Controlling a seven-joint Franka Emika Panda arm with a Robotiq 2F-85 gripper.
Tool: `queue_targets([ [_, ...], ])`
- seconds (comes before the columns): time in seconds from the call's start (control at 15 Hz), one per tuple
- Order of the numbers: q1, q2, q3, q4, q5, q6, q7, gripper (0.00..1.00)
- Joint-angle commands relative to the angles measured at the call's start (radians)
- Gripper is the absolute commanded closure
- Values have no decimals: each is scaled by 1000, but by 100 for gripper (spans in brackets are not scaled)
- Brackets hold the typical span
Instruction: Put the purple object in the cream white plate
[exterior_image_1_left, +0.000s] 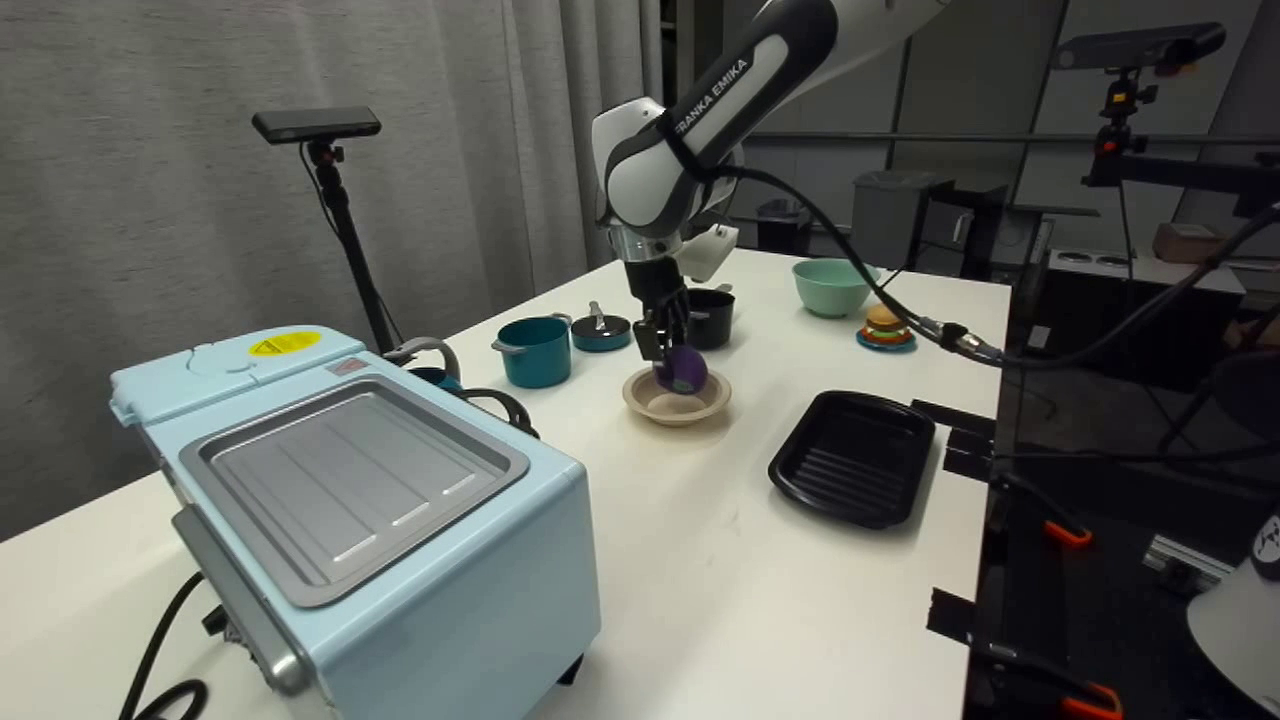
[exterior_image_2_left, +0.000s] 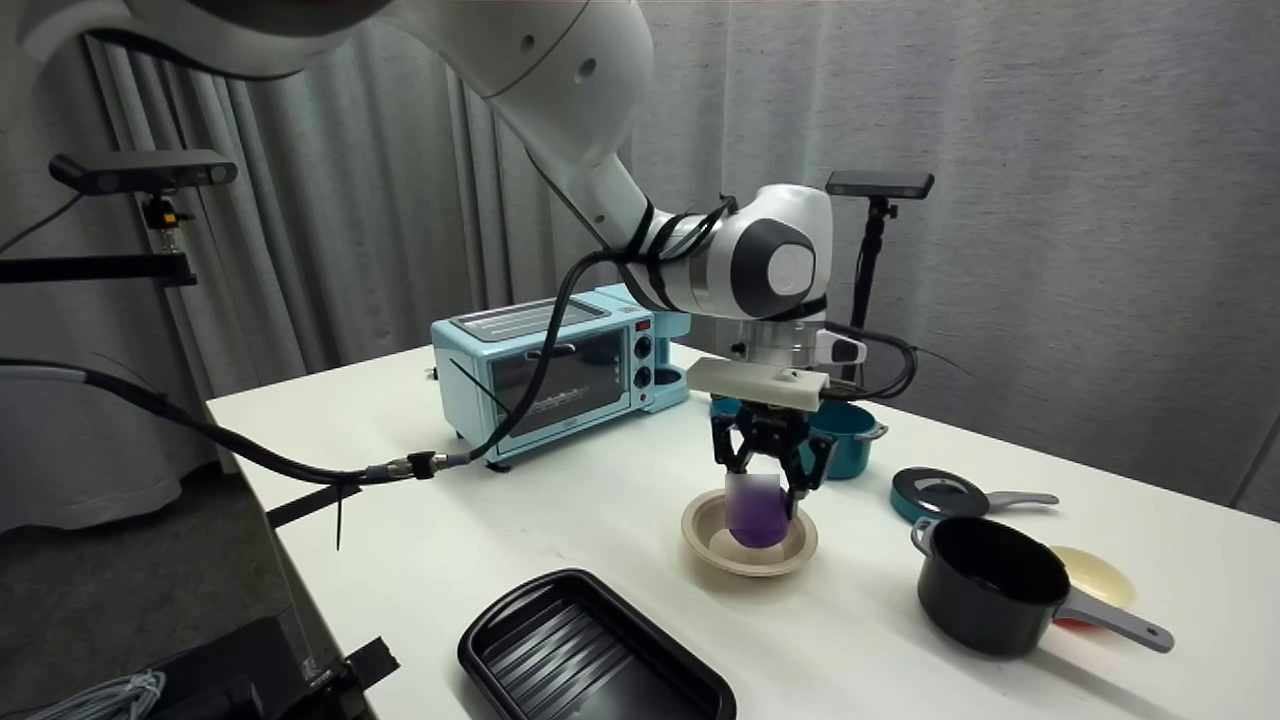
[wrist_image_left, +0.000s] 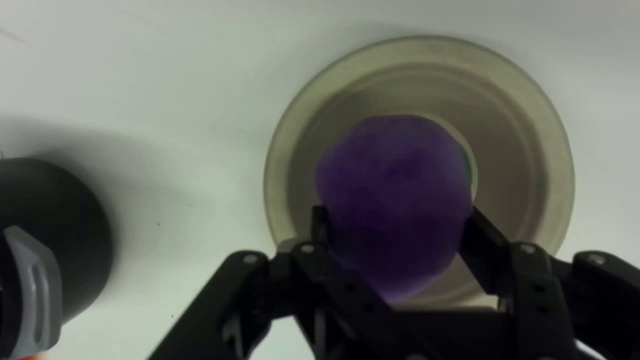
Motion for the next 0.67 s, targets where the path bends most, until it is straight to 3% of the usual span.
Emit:
queue_targets([
  [0.0,-23,22,23,46,21,-13,-47,2],
  [0.6,-23,28,26,54,11,87,-79,0],
])
